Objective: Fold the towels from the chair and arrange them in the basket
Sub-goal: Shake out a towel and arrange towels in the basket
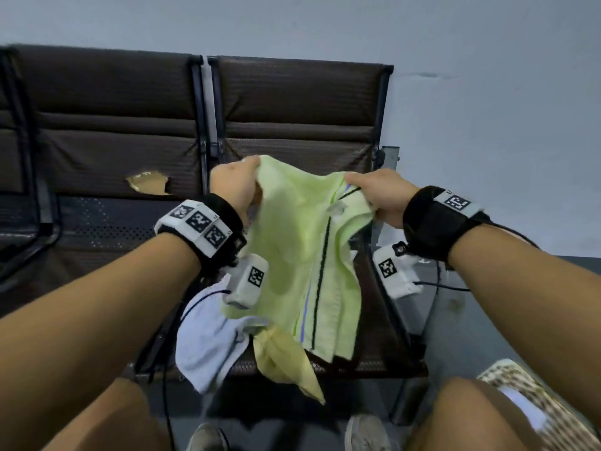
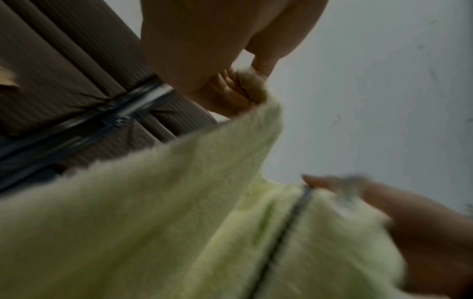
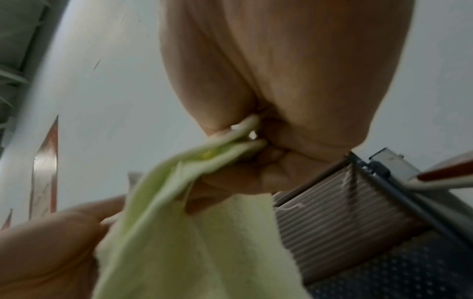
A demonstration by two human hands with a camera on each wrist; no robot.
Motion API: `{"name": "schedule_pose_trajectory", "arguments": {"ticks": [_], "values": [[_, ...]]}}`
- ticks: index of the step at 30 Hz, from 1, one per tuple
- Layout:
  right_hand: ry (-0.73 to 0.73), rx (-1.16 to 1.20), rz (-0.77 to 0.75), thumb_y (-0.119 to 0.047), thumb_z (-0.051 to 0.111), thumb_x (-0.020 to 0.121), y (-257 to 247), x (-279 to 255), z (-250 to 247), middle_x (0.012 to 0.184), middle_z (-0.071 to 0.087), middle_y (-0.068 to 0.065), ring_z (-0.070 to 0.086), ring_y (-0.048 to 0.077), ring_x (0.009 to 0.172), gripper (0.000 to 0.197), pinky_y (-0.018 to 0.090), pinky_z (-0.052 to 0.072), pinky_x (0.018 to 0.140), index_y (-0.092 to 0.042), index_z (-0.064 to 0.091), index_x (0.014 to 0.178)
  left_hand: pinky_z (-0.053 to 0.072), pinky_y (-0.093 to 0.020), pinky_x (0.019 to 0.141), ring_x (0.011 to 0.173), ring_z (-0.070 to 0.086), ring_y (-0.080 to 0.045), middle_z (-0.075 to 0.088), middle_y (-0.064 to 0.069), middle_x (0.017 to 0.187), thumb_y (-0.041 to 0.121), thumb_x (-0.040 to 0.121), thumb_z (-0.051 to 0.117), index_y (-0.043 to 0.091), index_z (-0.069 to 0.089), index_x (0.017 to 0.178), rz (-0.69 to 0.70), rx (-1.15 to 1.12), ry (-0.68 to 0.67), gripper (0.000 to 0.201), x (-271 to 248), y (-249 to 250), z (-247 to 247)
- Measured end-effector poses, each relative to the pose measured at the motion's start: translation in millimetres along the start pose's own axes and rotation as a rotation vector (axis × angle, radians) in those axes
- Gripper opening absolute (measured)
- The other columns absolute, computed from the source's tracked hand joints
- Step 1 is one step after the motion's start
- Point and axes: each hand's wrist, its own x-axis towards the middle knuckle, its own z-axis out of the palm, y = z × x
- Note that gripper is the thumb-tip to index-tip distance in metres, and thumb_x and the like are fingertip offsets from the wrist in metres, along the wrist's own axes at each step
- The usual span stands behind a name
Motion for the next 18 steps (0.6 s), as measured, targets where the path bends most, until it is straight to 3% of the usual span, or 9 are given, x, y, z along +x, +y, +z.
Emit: {"name": "schedule_pose_trajectory", "arguments": {"ticks": [2, 4, 6, 8, 11, 13, 15, 16, 18], "values": [[-0.072, 0.09, 0.032, -0.024, 0.059, 0.098, -3.9, -5.8, 18.2, 0.101, 0.065, 0.017, 0.063, 0.026, 0.086, 0.038, 0.04, 0.054, 0.079, 0.005, 0.062, 0.122, 0.035, -0.014, 0.041, 0.037, 0.046, -0.01, 0.056, 0.0, 0.051, 0.017, 0.09, 0.065, -0.003, 0.07, 0.083, 0.037, 0.011, -0.161, 0.022, -19.5, -5.3, 15.7], [-0.129, 0.179, 0.052, -0.029, 0.057, 0.099, -7.5, -10.7, 32.4, 0.102, 0.066, 0.014, 0.065, 0.025, 0.088, 0.036, 0.038, 0.055, 0.082, -0.002, 0.063, 0.12, 0.039, -0.02, 0.048, 0.051, 0.049, -0.016, 0.056, -0.015, 0.064, 0.021, 0.091, 0.067, -0.013, 0.066, 0.088, 0.108, 0.098, -0.332, 0.035, -36.6, -12.4, 26.0], [-0.186, 0.237, 0.064, -0.038, 0.06, 0.096, -8.9, -13.6, 40.1, 0.097, 0.069, 0.014, 0.067, 0.026, 0.087, 0.042, 0.039, 0.056, 0.083, -0.004, 0.065, 0.119, 0.044, -0.032, 0.061, 0.066, 0.052, -0.022, 0.059, -0.03, 0.075, 0.027, 0.089, 0.071, -0.006, 0.071, 0.086, 0.176, 0.248, -0.448, 0.033, -47.4, -18.2, 29.8], [-0.2, 0.196, 0.055, -0.028, 0.061, 0.096, -7.8, -15.5, 43.9, 0.095, 0.068, 0.016, 0.068, 0.027, 0.084, 0.036, 0.041, 0.058, 0.082, 0.0, 0.066, 0.117, 0.045, -0.035, 0.065, 0.068, 0.054, -0.023, 0.061, -0.026, 0.076, 0.02, 0.089, 0.07, 0.0, 0.075, 0.087, 0.176, 0.308, -0.511, 0.02, -51.2, -18.7, 26.5], [-0.128, 0.088, 0.055, -0.003, 0.049, 0.094, -0.7, -11.7, 42.6, 0.1, 0.058, 0.018, 0.06, 0.029, 0.089, 0.025, 0.047, 0.054, 0.089, 0.001, 0.062, 0.115, 0.048, -0.026, 0.057, 0.059, 0.062, -0.02, 0.068, -0.012, 0.075, 0.01, 0.088, 0.055, -0.005, 0.074, 0.092, -0.012, 0.155, -0.48, 0.024, -43.9, -19.0, 15.7], [-0.163, 0.071, 0.065, 0.001, 0.045, 0.091, 2.2, -10.8, 39.6, 0.1, 0.056, 0.016, 0.057, 0.027, 0.088, 0.031, 0.039, 0.053, 0.076, 0.002, 0.061, 0.118, 0.048, -0.022, 0.053, 0.063, 0.062, -0.019, 0.068, -0.006, 0.079, 0.005, 0.086, 0.05, 0.004, 0.071, 0.098, 0.004, 0.19, -0.337, 0.025, -32.3, -22.2, 8.9], [-0.243, 0.024, 0.047, 0.005, 0.041, 0.088, 1.4, -12.4, 37.8, 0.096, 0.056, 0.016, 0.056, 0.023, 0.079, 0.041, 0.026, 0.048, 0.058, 0.003, 0.062, 0.123, 0.05, -0.028, 0.065, 0.078, 0.06, -0.021, 0.065, -0.004, 0.091, 0.0, 0.085, 0.05, 0.01, 0.06, 0.122, 0.054, 0.279, -0.285, 0.039, -20.8, -26.6, 4.0], [-0.271, -0.008, 0.028, 0.007, 0.039, 0.085, 0.5, -12.8, 37.9, 0.094, 0.056, 0.02, 0.055, 0.023, 0.076, 0.044, 0.024, 0.046, 0.056, 0.006, 0.06, 0.124, 0.05, -0.031, 0.073, 0.086, 0.06, -0.023, 0.065, -0.005, 0.099, -0.001, 0.083, 0.05, 0.009, 0.053, 0.132, 0.02, 0.269, -0.346, 0.05, -17.4, -27.5, 2.9], [-0.282, -0.043, -0.008, 0.009, 0.039, 0.08, 0.3, -8.6, 38.7, 0.099, 0.057, 0.029, 0.053, 0.027, 0.083, 0.047, 0.032, 0.045, 0.069, 0.01, 0.058, 0.123, 0.051, -0.033, 0.075, 0.092, 0.062, -0.026, 0.066, -0.009, 0.108, 0.005, 0.075, 0.052, 0.006, 0.057, 0.129, -0.111, 0.196, -0.577, 0.055, -10.7, -29.8, 0.2]]}}
